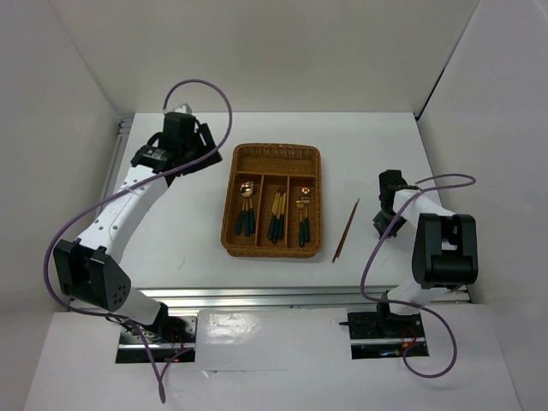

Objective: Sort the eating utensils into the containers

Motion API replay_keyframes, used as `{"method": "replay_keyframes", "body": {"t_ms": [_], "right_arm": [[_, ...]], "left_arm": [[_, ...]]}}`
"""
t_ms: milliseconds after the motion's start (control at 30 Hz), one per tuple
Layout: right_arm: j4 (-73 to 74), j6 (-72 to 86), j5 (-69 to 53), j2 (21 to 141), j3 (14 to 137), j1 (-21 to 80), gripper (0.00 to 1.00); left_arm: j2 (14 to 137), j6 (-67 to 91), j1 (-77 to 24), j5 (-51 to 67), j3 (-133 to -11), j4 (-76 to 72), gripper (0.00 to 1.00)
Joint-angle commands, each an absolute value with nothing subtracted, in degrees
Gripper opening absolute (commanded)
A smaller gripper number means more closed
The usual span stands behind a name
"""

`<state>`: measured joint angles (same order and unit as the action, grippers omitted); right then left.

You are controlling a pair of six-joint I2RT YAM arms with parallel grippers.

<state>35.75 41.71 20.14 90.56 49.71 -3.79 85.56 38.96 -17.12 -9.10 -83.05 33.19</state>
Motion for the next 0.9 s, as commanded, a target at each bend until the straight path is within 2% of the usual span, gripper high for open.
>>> {"method": "replay_keyframes", "body": {"t_ms": [0,200,333,500,633,867], "right_arm": [[38.0,42.3,19.1,88.3,54.3,-4.1,0.04],[38.7,37.0,12.1,80.4,60.8,-0.6,0.04],[40.2,37.5,12.1,80.4,66.0,7.9,0.04],[42.2,38.8,16.7,85.2,72.0,23.2,0.04],[43.7,40.4,17.2,90.3,74.9,29.3,0.06],[42.6,43.9,14.1,90.8,71.5,34.2,0.06]], "left_arm": [[81.8,36.7,-14.3,-9.5,-83.1,32.4,0.76],[81.8,35.5,-11.4,-7.7,-81.9,30.7,0.77],[84.1,36.0,-10.8,-5.1,-80.3,30.1,0.77],[86.6,36.0,-9.5,-2.6,-79.1,29.6,0.77],[88.6,36.0,-9.0,-1.4,-78.5,29.6,0.77],[88.1,36.0,-9.0,-3.7,-78.4,30.2,0.90]]}}
